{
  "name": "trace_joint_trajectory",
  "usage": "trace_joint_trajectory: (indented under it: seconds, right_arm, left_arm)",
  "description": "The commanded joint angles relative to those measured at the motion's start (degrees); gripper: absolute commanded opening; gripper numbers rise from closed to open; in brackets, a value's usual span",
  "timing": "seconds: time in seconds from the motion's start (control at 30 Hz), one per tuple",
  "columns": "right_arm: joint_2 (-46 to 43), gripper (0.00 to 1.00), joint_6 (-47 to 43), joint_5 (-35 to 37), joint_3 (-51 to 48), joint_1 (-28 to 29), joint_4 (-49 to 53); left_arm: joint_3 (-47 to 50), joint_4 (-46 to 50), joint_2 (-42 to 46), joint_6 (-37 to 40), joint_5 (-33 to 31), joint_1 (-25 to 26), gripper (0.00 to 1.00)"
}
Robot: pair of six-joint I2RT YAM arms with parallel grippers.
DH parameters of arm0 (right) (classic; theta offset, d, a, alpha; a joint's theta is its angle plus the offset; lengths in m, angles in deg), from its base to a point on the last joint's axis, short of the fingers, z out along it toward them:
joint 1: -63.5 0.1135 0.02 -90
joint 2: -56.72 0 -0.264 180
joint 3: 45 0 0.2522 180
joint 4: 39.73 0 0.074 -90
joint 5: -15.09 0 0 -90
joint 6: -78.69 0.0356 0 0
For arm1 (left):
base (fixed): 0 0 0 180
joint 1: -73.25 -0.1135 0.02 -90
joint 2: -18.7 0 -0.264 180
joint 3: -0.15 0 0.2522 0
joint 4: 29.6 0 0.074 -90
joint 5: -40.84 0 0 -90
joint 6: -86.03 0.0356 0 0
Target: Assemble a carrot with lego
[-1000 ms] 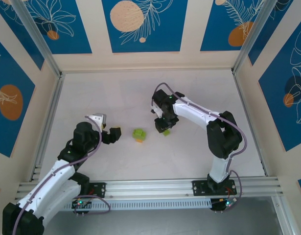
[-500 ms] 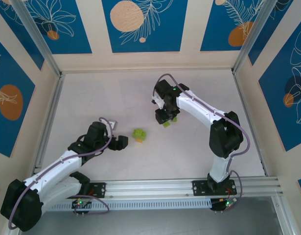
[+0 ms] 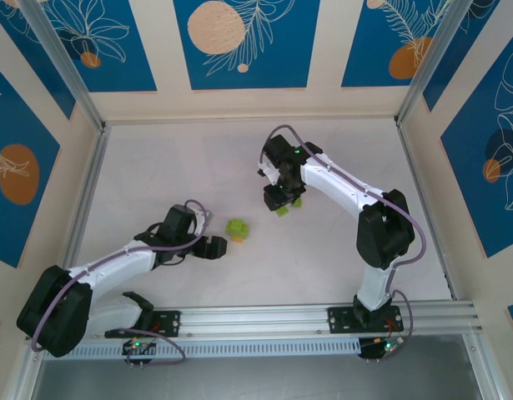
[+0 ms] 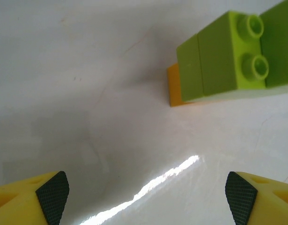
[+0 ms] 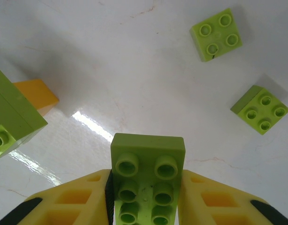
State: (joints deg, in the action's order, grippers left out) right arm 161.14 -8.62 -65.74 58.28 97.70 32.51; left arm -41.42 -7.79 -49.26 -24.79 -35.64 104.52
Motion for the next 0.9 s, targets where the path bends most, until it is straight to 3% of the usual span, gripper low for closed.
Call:
trace_joint_trajectory:
  seconds: [0.0, 0.6, 0.87]
  right_arm:
    - [-0.62, 0.37, -0.42, -2.27, 1.35, -0.09, 0.23]
    - [-0.27, 0.36, -0.52, -2.81, 2.68, 0.76, 0.67]
    - [-0.10, 0.36, -4.01, -6.93, 5.83, 3.09, 3.92]
  left_arm:
    - [-2.50, -2.59, -2.13, 1.50, 1.11, 0.62, 0.90]
    - [-5.06, -1.94, -7.68, 1.35, -1.42, 0.28, 0.90]
    - [-5.22, -1.81, -8.13, 0.91, -2.40, -0.36, 0.90]
